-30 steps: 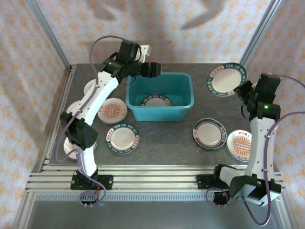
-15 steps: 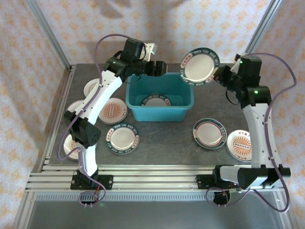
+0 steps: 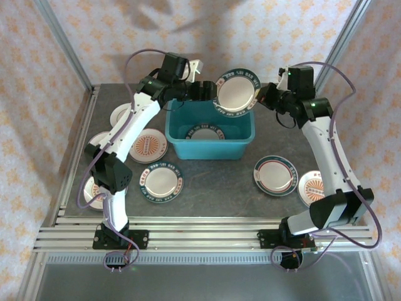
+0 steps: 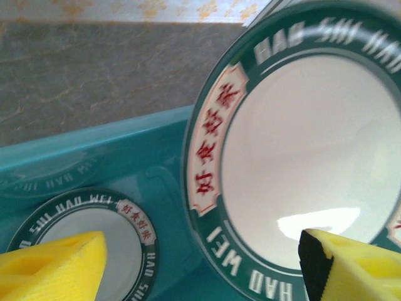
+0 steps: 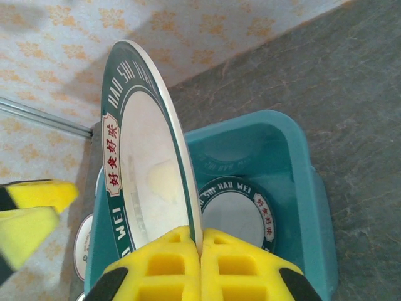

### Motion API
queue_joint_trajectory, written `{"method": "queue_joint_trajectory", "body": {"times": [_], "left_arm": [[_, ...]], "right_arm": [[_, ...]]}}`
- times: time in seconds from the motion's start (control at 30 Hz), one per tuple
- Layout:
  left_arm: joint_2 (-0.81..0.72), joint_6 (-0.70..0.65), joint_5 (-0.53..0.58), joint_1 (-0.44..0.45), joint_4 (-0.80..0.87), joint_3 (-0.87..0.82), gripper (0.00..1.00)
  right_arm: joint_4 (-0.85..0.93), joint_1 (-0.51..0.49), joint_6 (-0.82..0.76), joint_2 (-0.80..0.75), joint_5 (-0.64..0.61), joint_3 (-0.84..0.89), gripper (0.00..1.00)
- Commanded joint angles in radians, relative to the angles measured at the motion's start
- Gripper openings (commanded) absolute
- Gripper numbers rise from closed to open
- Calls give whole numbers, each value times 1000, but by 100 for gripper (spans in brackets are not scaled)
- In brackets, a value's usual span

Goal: Place the plates into the plastic bin on the countertop

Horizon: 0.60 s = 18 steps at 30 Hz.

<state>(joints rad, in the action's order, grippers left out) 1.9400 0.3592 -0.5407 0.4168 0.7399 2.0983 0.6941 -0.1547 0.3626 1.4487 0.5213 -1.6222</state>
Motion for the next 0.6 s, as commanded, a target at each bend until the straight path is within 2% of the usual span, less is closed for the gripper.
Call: {"method": "queue_joint_trajectory", "body": {"times": [0.0, 0.27, 0.57], "left_arm": [[10, 36, -29, -9, -27, -25, 82], [28, 98, -76, -9, -64, -26, 79], [30, 101, -88, -9, -53, -36, 61]], "right_arm": [[-79, -13, 1, 8, 55, -54, 0], [-84, -26, 7, 42, 103, -70, 0], [-82, -27, 10, 52, 116, -55, 0]]}}
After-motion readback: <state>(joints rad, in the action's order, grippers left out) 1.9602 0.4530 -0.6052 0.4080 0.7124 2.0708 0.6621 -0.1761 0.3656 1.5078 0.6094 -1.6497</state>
